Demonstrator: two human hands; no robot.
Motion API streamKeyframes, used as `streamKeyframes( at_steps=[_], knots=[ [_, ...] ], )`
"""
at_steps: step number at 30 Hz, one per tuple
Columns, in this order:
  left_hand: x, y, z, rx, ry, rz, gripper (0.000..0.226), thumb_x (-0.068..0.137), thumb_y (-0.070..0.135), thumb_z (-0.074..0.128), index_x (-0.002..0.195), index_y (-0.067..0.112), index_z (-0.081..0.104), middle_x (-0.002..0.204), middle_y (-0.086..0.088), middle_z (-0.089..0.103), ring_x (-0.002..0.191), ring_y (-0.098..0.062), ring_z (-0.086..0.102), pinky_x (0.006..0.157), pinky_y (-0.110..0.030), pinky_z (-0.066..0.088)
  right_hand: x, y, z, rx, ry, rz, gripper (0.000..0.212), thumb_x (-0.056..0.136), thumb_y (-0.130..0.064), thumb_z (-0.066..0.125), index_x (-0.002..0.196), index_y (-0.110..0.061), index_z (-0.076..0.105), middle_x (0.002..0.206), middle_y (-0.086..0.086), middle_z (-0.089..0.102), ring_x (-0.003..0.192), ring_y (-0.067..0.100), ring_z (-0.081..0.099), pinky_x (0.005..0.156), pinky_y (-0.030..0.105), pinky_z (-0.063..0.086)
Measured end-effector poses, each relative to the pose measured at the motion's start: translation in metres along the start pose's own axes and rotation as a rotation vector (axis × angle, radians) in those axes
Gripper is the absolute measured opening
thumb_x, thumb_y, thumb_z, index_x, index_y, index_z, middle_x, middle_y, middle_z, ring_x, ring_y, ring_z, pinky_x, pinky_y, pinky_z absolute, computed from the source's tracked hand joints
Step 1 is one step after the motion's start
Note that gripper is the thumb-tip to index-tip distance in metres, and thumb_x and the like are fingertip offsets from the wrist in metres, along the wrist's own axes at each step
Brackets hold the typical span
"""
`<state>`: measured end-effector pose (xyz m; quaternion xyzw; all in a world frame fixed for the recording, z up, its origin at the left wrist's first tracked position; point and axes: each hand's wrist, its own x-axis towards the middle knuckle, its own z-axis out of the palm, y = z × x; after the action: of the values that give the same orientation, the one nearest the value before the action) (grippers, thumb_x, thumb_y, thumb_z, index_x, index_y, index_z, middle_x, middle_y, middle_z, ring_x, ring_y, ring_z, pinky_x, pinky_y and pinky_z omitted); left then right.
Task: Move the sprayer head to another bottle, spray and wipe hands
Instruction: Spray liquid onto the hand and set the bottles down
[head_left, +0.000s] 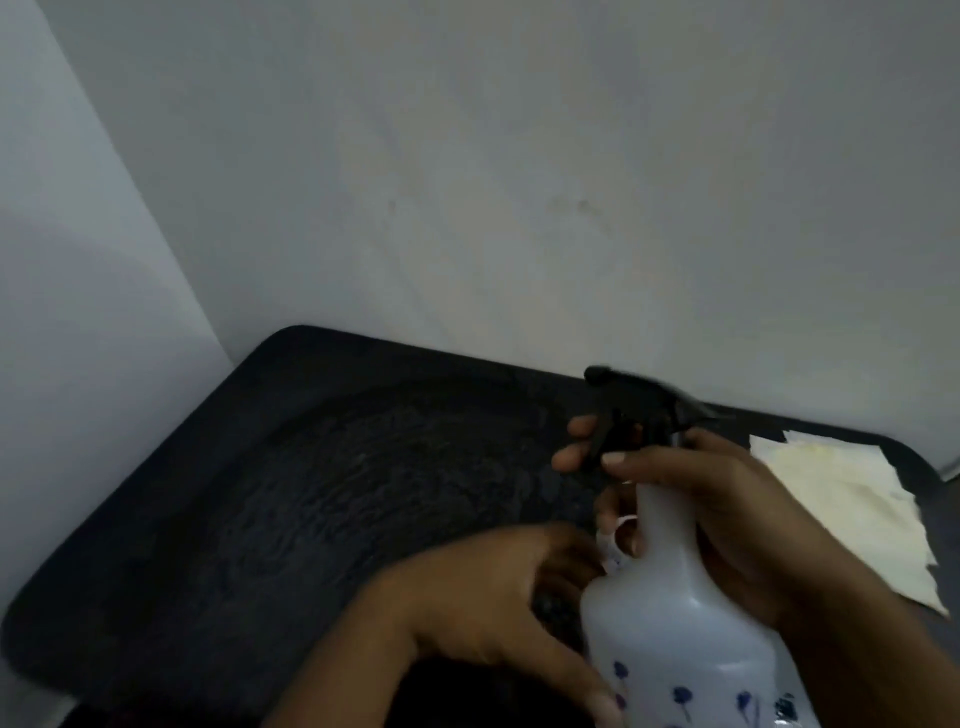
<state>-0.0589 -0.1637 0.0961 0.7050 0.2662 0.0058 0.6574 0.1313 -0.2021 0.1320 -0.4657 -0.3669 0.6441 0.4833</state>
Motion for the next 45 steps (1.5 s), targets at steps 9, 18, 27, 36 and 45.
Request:
streamKeyframes(
  at_steps=[9,18,27,36,45],
  knots=[
    [-0.038,-0.009,-0.088,-0.816,1.231,0.287,0.041,0.085,0.056,0.060,0.103,0.019,0.067,0.104,-0.003,0.076,0.100,-0.016,0.071,0.076,-0.034,0.058,0.025,0.044,0.010,-0.388,0.138,0.217,0.028,0.087,-0.037,0.064,0.089,-0.011,0.075,0.089,0.013,0.075,0.052,0.016,0.063,0.047,0.027,0.049],
    [-0.049,-0.005,-0.091,-0.922,1.307,0.394,0.061,0.088,0.066,0.043,0.112,0.015,0.065,0.102,-0.003,0.077,0.100,-0.018,0.072,0.075,-0.034,0.056,0.029,0.066,0.014,-0.572,0.105,0.303,0.033,0.092,-0.032,0.060,0.068,-0.010,0.065,0.057,0.007,0.062,0.046,0.016,0.057,0.048,0.027,0.050],
    [-0.065,0.003,-0.095,-0.909,1.388,0.469,0.062,0.091,0.066,0.037,0.112,0.015,0.064,0.102,-0.004,0.077,0.099,-0.018,0.072,0.074,-0.033,0.055,0.027,0.064,0.026,-0.584,0.062,0.229,0.040,0.080,-0.047,0.065,0.101,-0.014,0.065,0.082,0.010,0.075,0.047,0.017,0.059,0.047,0.028,0.050],
    [-0.090,0.006,-0.101,-0.964,1.542,0.585,0.061,0.094,0.063,0.034,0.113,0.014,0.064,0.099,-0.003,0.078,0.094,-0.016,0.074,0.072,-0.032,0.056,0.078,0.048,0.081,-0.859,-0.081,0.273,0.038,0.092,-0.047,0.055,0.079,-0.013,0.064,0.066,0.005,0.068,0.044,0.011,0.057,0.050,0.028,0.049],
    [-0.106,0.002,-0.109,-1.044,1.617,0.638,0.058,0.094,0.063,0.033,0.108,0.016,0.065,0.093,-0.001,0.079,0.089,-0.014,0.075,0.071,-0.032,0.055,0.123,0.036,0.109,-0.909,-0.114,0.333,0.050,0.086,-0.057,0.058,0.087,-0.009,0.071,0.077,0.008,0.077,0.050,0.013,0.059,0.050,0.027,0.050]
  ],
)
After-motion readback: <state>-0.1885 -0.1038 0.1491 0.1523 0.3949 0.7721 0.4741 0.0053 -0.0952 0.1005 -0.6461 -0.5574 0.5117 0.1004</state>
